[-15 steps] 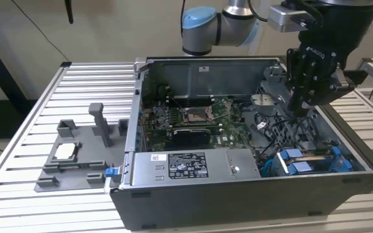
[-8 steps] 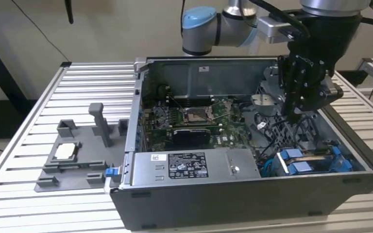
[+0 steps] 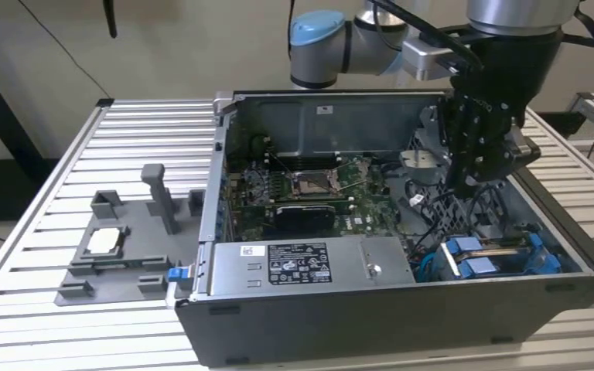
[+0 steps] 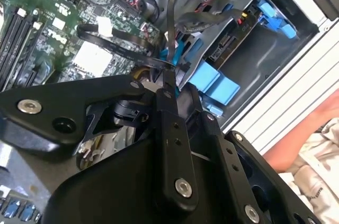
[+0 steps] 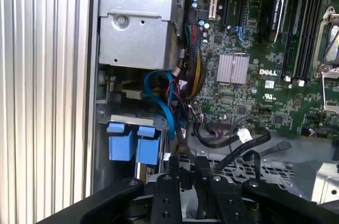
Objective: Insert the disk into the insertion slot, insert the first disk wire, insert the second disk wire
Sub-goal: 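Insert the second disk wire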
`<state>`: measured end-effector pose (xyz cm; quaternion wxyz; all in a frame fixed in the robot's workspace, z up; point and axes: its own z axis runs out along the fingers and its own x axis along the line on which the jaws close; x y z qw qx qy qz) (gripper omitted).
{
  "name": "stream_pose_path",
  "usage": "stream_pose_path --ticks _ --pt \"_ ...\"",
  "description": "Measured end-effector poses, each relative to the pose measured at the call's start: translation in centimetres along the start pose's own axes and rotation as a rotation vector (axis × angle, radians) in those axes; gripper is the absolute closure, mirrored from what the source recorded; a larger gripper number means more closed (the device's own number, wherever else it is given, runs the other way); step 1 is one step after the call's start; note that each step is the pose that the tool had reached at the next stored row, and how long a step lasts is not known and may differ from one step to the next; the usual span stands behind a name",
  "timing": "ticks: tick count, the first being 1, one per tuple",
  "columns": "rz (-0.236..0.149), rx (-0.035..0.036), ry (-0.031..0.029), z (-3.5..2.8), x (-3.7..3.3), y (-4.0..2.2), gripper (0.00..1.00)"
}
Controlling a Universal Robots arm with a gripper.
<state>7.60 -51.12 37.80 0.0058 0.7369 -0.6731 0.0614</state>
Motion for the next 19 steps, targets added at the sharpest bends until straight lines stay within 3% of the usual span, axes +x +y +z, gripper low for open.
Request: stream_pose_path --ticks 5,7,11,12,19 --pt "-0.011 0.0254 0.0077 0.37 -0.21 0.36 0.73" --pt "-0.015 0.0303 0.0105 0.47 -0.25 0.54 0.73" --pt "-0.017 0.0308 0.0114 0.52 -0.27 0.63 0.75" --pt "-0.017 0.0308 0.0114 0.52 -0.27 0.64 0.82" --pt "-0.016 0.0309 0.0114 0.53 -0.27 0.65 0.84"
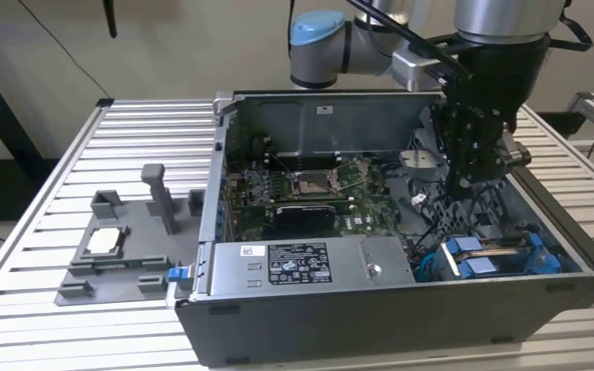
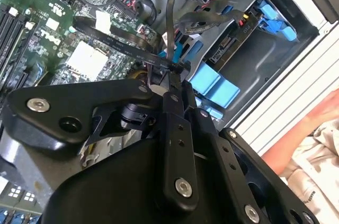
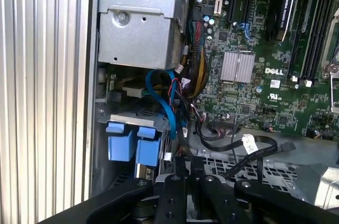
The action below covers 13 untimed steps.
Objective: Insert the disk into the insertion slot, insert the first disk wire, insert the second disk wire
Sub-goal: 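Insert the second disk wire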
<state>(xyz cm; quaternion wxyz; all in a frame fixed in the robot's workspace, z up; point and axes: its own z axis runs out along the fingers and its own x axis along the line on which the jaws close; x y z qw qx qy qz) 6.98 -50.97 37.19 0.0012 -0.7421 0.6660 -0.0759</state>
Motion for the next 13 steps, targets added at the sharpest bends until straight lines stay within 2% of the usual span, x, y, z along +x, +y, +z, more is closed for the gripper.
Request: stream_pose_path --ticks 3,5,7,10,11,13 --pt "0.0 -0.0011 -0.0002 0.02 0.01 -0.01 0.84" --pt "-0.001 -0.0096 -0.0011 0.05 0.16 -0.13 0.84" --pt "-0.003 -0.0258 -0.0031 0.12 0.42 -0.3 0.84" --pt "-0.006 -0.0576 -0.0066 0.24 0.8 -0.61 0.84" --pt "-0.007 -0.0652 -0.0075 0.27 0.94 -0.7 0.84" --pt "-0.008 -0.0753 -0.0091 0.35 1.35 -0.87 0.84"
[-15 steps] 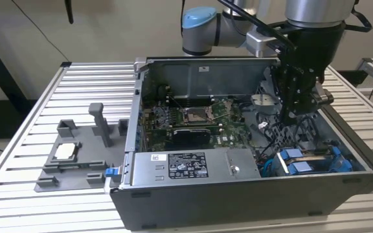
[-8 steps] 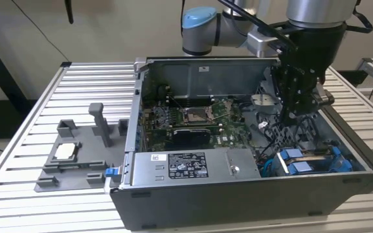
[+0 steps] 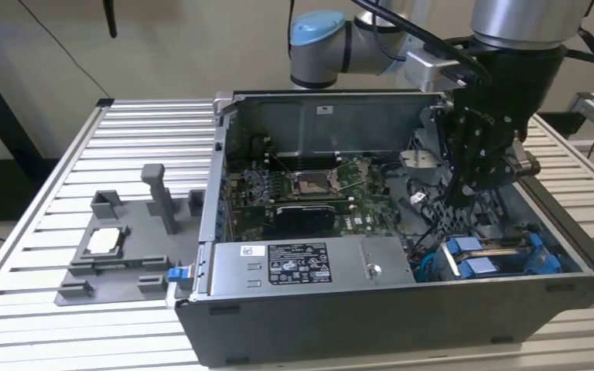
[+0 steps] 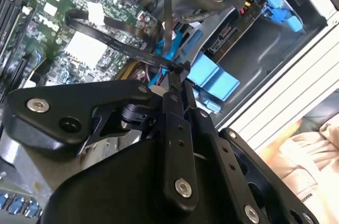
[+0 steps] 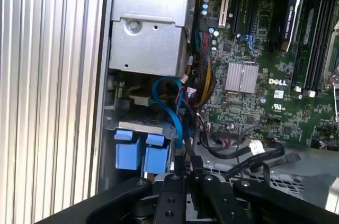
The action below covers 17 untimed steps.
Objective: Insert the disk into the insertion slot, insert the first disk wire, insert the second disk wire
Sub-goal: 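Insert the second disk wire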
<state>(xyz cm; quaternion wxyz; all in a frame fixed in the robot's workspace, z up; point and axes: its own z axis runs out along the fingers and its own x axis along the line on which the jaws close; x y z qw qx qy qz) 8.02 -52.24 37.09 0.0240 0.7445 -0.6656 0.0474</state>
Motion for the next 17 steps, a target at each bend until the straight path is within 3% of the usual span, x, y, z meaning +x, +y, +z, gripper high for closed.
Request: stream_pose_path --ticks 15,17 --pt "-0.004 -0.0426 -0.007 0.47 3.53 -1.15 0.84" --pt "-0.005 -0.0461 -0.0102 0.6 3.87 -1.28 0.84"
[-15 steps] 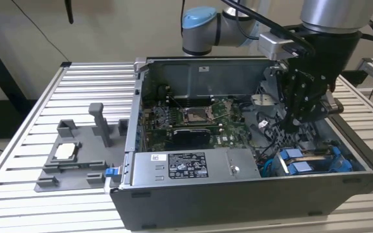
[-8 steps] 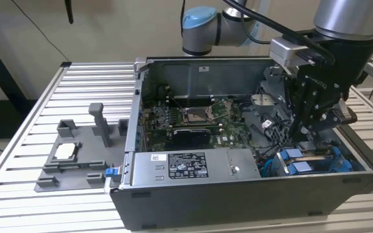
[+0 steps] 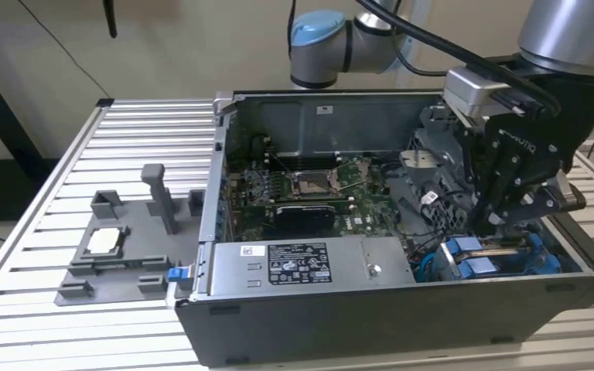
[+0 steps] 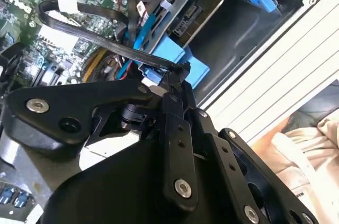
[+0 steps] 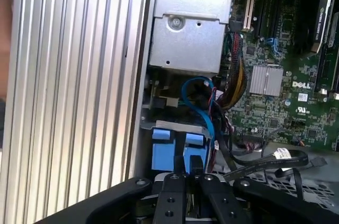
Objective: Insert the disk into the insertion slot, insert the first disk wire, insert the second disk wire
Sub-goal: 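Insert the second disk wire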
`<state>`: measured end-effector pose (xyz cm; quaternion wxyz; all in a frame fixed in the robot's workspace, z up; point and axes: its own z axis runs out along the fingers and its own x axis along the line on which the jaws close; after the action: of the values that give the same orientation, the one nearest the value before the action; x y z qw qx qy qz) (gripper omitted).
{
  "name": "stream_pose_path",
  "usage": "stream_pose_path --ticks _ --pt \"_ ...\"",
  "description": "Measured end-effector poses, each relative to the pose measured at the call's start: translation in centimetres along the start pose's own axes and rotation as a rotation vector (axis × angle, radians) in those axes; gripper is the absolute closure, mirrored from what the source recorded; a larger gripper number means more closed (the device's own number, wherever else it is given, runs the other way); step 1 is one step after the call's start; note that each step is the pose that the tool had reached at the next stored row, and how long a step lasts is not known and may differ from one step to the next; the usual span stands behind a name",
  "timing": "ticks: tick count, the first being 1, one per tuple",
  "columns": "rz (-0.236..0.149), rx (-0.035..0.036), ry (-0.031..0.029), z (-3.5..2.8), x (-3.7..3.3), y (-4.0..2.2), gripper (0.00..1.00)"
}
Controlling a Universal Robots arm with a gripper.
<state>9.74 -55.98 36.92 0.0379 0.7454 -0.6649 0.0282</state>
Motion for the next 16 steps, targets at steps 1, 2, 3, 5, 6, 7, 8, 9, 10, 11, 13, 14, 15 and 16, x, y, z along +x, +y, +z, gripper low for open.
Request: stream_pose_path --ticks 1,2,3,5,6,7,8,9,10,11,13,14,15,16 --pt "0.0 -0.0004 -0.0041 0.08 0.14 -0.07 0.84" --pt "0.0 0.0006 -0.0133 0.13 0.25 -0.13 0.84" --pt "0.0 0.002 -0.0261 0.18 0.32 -0.17 0.84" --pt "-0.001 0.0054 -0.0551 0.26 0.43 -0.24 0.84" --pt "0.0 0.0067 -0.0671 0.31 0.47 -0.26 0.84" --pt "0.0 0.008 -0.0778 0.39 0.53 -0.3 0.84" --pt "0.0 0.0085 -0.0828 0.44 0.58 -0.36 0.84" --pt "0.0 0.0085 -0.0864 0.49 0.64 -0.44 0.84" --pt "0.0 0.0066 -0.0883 0.54 0.69 -0.63 0.84" --pt "0.0 0.005 -0.091 0.61 0.72 -0.83 0.84" --pt "0.0 0.0024 -0.0974 0.77 0.79 -1.16 0.84" --pt "0.0 0.0013 -0.1002 0.85 0.81 -1.25 0.84" --pt "0.0 -0.0001 -0.103 0.93 0.82 -1.31 0.84" --pt "0.0 -0.0017 -0.1052 0.99 0.83 -1.37 0.84"
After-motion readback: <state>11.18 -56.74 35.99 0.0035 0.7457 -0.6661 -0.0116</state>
